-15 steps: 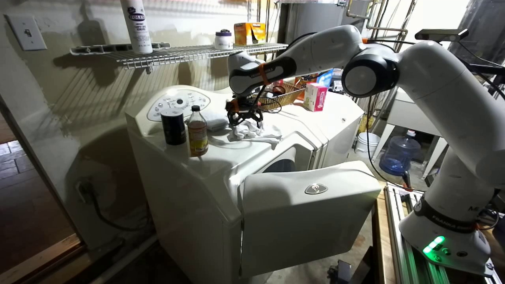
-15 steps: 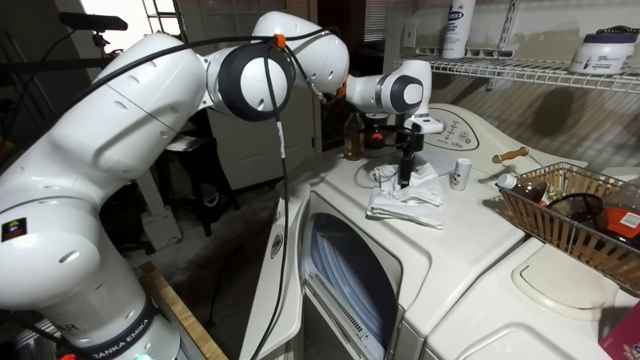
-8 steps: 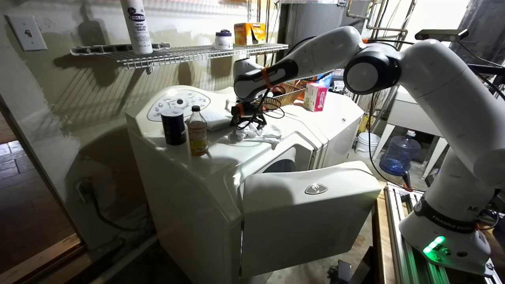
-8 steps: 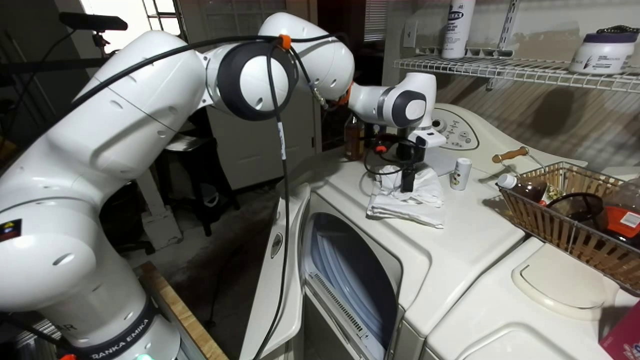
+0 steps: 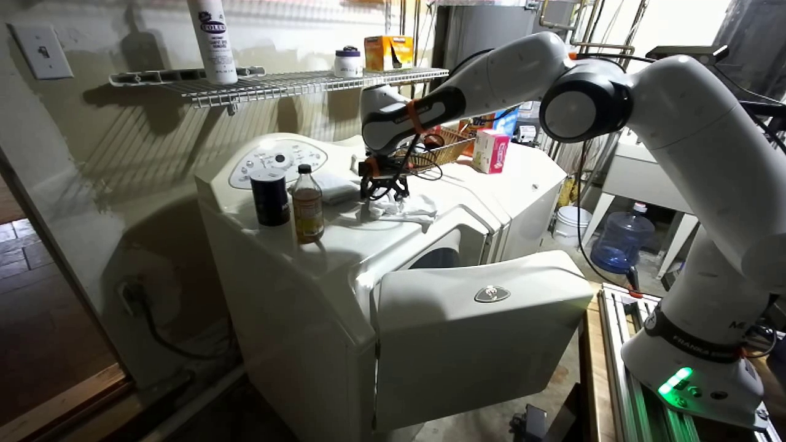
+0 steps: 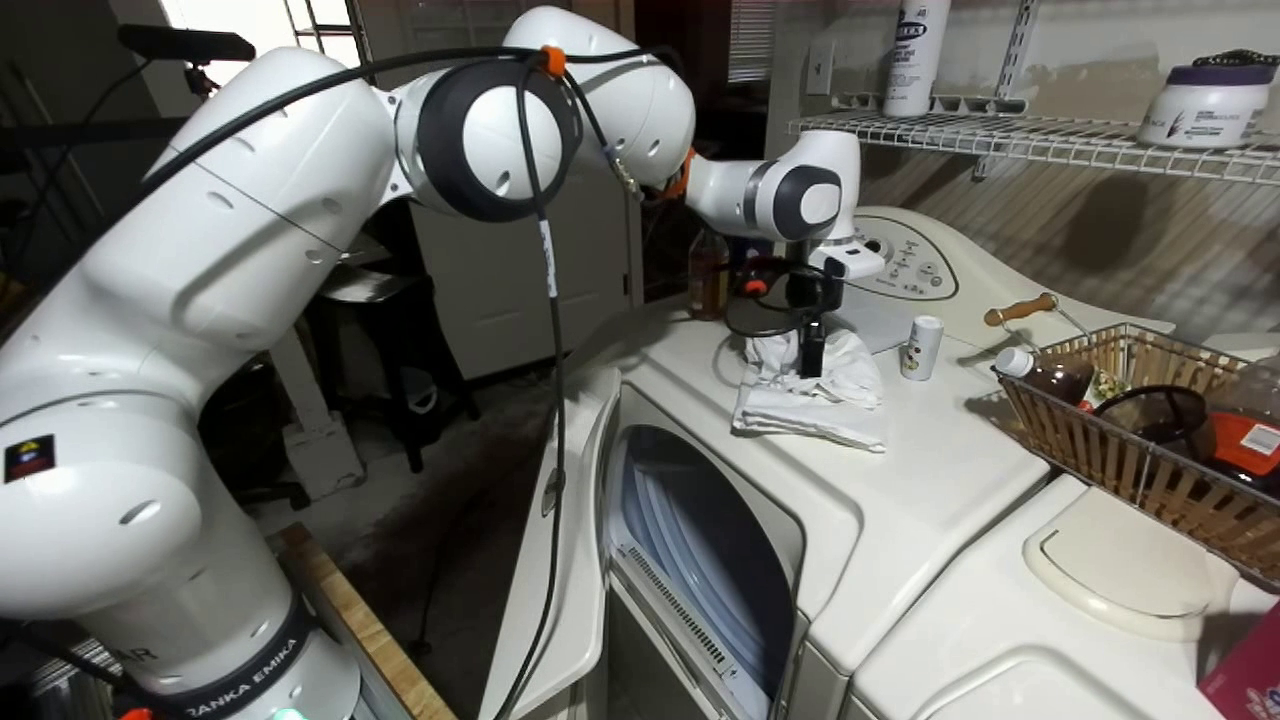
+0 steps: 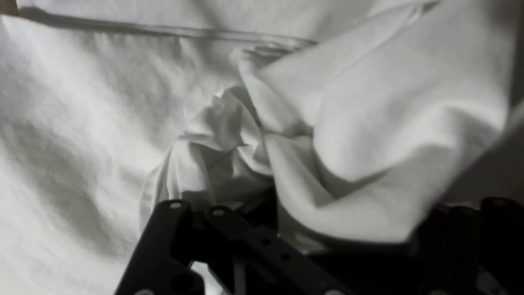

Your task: Pick up the towel and put it in the washing machine

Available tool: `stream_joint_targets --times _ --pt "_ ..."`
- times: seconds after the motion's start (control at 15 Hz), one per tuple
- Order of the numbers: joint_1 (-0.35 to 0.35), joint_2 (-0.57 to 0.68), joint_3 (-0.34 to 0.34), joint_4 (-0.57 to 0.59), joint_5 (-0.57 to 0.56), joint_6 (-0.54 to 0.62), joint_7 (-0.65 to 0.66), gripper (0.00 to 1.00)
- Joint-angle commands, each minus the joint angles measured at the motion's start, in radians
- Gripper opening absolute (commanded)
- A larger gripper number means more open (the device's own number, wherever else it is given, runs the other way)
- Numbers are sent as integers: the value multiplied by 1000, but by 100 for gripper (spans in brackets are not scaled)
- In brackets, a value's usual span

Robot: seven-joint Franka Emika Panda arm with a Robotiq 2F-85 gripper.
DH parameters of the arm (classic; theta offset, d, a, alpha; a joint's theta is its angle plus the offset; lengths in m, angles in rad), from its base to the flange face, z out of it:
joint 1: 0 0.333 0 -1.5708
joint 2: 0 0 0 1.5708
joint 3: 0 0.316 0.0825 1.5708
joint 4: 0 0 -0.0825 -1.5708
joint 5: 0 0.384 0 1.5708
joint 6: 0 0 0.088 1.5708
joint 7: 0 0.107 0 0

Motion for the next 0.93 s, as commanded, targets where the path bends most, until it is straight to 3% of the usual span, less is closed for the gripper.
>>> stream_joint_targets --times 0.0,0.13,0.87 --pt "49 -30 -27 -42 -19 -6 12 12" --pt "73 -30 -43 -38 -37 -16 30 2" --pt "137 -96 -83 -11 -96 -120 180 0"
